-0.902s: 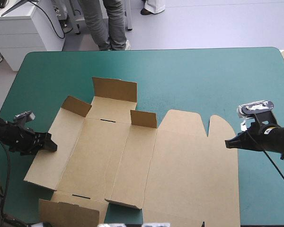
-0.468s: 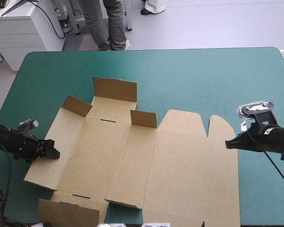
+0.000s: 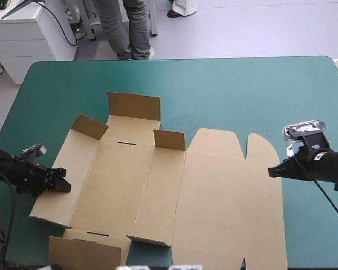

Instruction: Fold the box

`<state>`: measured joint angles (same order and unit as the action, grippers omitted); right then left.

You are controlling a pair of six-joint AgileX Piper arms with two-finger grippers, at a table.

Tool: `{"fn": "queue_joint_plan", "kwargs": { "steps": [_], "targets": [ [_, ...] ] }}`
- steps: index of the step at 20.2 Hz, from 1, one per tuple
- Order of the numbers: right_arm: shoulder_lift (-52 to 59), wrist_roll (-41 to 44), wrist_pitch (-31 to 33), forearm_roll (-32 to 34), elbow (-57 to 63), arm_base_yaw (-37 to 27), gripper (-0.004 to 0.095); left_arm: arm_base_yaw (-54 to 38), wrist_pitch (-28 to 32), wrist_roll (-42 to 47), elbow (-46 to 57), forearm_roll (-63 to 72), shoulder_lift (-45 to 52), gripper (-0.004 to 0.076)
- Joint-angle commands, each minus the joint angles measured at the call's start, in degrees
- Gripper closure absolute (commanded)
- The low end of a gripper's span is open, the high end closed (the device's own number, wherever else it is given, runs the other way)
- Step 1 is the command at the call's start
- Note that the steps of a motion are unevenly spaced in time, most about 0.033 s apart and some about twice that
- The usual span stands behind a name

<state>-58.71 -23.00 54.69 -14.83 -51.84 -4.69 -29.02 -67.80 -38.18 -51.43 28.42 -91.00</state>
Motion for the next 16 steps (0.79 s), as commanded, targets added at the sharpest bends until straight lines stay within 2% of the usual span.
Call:
{"fn": "queue_joint_plan", "kwargs": {
  "steps": [1,6,9,10,16],
  "targets": [
    [1.0,-0.5,-2.6,-0.9,-1.3,-0.3,0.0929,0.3,-6.6,0.9,1.5,-1.7,1.8,0.0454],
    [1.0,-1.1,-3.0,-0.9,-1.3,-0.3,0.0929,5.4,-6.6,-0.6,2.5,-1.7,1.8,0.0491],
    [1.0,-1.1,-3.0,-0.9,-1.3,-0.3,0.0929,8.8,-6.6,-2.7,2.5,-1.6,1.8,0.0639],
    [1.0,-1.1,-3.0,-0.9,-1.3,-0.3,0.0929,9.3,-6.6,-4.0,2.5,-1.5,1.8,0.073],
    [1.0,-1.1,-2.6,-1.0,-1.3,-0.3,0.0929,9.3,-6.6,-5.1,1.0,-1.1,1.8,0.0721]
  ]
}}
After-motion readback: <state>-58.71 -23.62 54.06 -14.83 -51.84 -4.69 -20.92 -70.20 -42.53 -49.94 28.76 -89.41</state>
